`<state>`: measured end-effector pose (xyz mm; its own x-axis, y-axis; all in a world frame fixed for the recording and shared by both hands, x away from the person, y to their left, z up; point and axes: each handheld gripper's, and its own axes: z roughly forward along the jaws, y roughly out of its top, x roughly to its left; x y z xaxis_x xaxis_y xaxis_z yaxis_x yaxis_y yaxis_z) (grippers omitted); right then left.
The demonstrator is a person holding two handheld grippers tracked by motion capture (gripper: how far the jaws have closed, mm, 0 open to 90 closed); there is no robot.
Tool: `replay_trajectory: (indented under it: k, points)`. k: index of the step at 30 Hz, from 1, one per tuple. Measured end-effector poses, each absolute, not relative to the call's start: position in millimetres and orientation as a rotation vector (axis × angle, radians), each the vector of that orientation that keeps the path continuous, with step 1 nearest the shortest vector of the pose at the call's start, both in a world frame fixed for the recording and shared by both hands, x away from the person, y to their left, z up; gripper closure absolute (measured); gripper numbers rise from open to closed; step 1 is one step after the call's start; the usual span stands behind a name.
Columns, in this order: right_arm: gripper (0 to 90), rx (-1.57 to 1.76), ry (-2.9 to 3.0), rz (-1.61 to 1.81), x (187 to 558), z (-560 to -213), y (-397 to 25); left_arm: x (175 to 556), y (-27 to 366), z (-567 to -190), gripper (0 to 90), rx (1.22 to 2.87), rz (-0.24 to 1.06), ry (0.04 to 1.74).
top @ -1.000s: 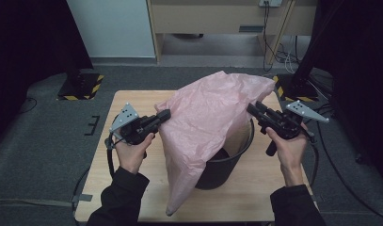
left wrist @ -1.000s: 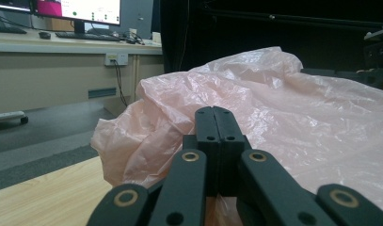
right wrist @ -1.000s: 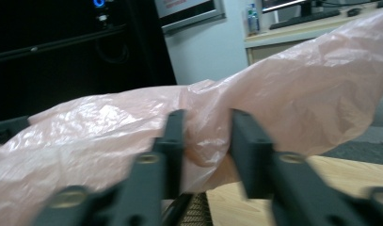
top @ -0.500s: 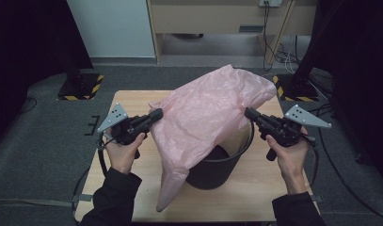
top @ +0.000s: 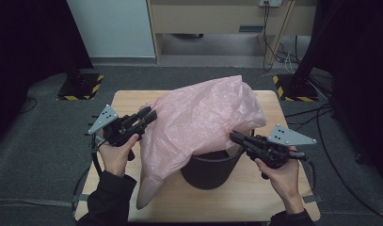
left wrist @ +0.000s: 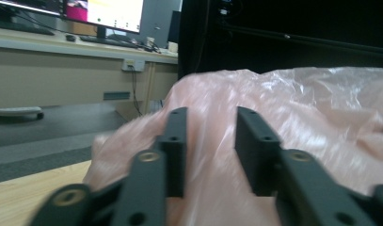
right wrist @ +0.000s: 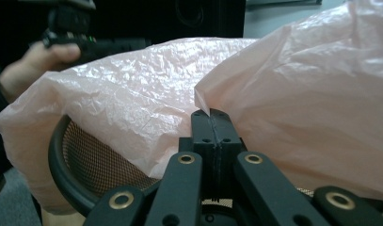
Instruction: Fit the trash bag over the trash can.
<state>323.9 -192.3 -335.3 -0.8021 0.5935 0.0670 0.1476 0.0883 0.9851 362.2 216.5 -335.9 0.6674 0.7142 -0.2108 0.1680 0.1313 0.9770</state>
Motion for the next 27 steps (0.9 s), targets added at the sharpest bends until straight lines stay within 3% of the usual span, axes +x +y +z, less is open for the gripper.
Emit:
replay_trajectory:
  k: [5, 10, 18, 25, 27]
  points:
    - [90.0, 0.731, 2.041, 1.735, 325, -339, -185, 352, 192, -325, 44.9, 1.451, 0.461, 0.776]
    - [88.3, 0.730, 2.043, 1.724, 324, -339, -184, 350, 168, -331, 42.4, 1.521, 0.460, 0.795]
    - [70.5, 0.761, 1.911, 1.818, 316, -325, -206, 354, 161, -339, 45.4, 1.570, 0.491, 0.795]
    - [40.5, 0.887, 1.660, 1.802, 325, -311, -236, 355, 161, -339, 47.8, 1.577, 0.487, 0.792]
    - [38.3, 0.919, 1.664, 1.763, 334, -313, -240, 356, 161, -339, 47.8, 1.573, 0.486, 0.790]
